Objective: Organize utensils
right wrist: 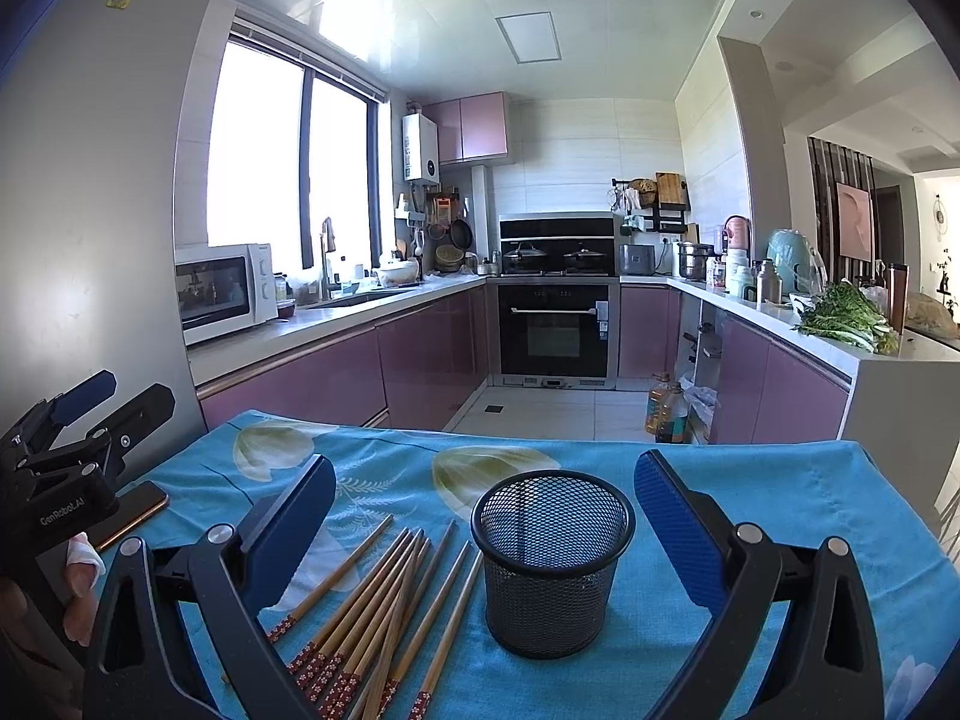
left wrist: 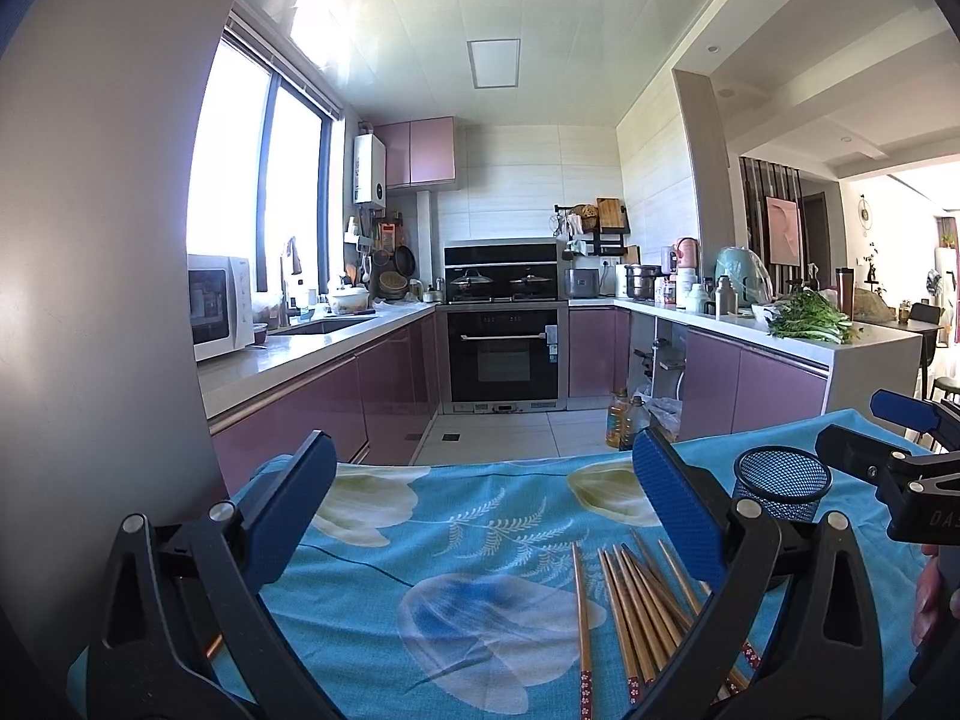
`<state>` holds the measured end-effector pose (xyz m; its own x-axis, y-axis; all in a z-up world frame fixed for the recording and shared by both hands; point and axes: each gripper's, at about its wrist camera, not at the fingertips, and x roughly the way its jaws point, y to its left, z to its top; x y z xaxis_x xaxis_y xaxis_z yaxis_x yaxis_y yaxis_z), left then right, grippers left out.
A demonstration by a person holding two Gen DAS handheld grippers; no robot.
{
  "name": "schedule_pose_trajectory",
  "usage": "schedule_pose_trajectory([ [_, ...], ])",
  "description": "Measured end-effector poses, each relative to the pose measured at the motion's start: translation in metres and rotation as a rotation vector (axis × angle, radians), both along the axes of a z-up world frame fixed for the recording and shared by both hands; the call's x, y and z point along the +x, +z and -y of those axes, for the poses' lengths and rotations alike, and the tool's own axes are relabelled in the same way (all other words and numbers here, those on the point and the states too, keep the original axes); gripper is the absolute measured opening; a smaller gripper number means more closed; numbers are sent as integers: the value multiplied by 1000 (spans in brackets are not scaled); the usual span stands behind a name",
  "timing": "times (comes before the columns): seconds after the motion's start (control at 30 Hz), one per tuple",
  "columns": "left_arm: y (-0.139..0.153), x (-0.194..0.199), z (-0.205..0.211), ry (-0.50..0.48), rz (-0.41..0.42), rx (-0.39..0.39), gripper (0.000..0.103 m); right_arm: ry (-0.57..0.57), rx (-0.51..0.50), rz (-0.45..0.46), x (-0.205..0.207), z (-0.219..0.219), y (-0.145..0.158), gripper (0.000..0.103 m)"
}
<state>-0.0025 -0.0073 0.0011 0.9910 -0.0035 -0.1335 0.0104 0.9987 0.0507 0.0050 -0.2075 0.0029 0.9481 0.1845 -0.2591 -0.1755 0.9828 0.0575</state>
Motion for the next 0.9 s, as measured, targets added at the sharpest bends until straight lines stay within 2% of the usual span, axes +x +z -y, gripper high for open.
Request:
schedule_pose_trajectory([
  [0.9,0,0,2,1,2,2,97,0,2,-1,0,0,0,97],
])
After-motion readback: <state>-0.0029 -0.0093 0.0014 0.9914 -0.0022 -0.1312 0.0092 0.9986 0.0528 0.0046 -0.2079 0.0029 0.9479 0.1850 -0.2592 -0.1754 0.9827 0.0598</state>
